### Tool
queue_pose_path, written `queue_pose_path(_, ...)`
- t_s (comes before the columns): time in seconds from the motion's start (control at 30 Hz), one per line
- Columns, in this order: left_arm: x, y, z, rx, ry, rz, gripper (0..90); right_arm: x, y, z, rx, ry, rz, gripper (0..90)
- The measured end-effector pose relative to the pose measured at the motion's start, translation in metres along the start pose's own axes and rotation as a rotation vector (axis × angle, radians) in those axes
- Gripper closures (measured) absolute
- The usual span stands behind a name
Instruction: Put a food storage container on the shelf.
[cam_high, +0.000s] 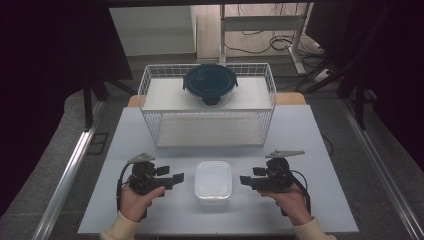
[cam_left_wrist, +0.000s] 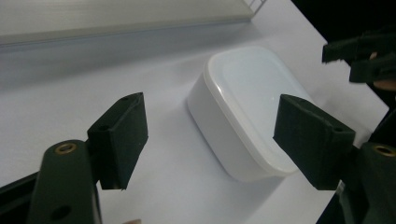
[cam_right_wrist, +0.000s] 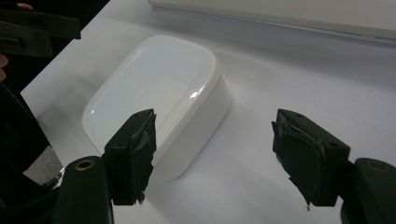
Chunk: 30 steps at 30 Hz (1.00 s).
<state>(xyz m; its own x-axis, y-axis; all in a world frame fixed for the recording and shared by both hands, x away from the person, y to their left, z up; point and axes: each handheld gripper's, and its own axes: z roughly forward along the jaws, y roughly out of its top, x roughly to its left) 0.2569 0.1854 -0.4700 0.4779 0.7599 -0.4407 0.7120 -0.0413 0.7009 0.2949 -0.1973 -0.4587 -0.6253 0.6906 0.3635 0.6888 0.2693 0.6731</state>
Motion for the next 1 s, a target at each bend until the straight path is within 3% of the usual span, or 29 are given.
queue_pose_path(0.23,-0.006,0.008,0.006,0.008,-0.030,-0.023,26.4,0.012,0.009,0.010,0.010,0.043,0.026,31.1)
queue_pose_path(0.37,-0.006,0.011,0.018,0.042,-0.111,-0.083,26.6,0.012,0.014,0.019,0.032,0.055,0.044,31.3)
queue_pose_path(0.43,0.000,0.008,0.028,0.051,-0.157,-0.157,27.4,0.010,0.015,0.025,0.025,0.070,0.071,31.9)
queue_pose_path(0.5,0.002,0.006,0.035,0.063,-0.151,-0.168,28.5,0.009,0.012,0.029,0.030,0.083,0.091,32.7)
queue_pose_path(0.6,0.005,0.002,0.043,0.086,-0.182,-0.184,29.4,0.008,0.009,0.033,0.047,0.086,0.095,34.0)
queue_pose_path(0.73,0.008,-0.001,0.047,0.096,-0.187,-0.195,32.0,0.005,0.006,0.036,0.040,0.116,0.121,37.5)
queue_pose_path(0.83,0.009,-0.001,0.049,0.104,-0.211,-0.201,34.2,0.005,0.003,0.041,0.054,0.129,0.128,38.8)
queue_pose_path(0.93,0.016,-0.006,0.055,0.114,-0.274,-0.253,37.9,0.006,0.001,0.045,0.059,0.142,0.147,40.4)
queue_pose_path(1.0,0.018,-0.008,0.058,0.129,-0.272,-0.261,39.7,0.005,-0.001,0.047,0.062,0.148,0.154,40.9)
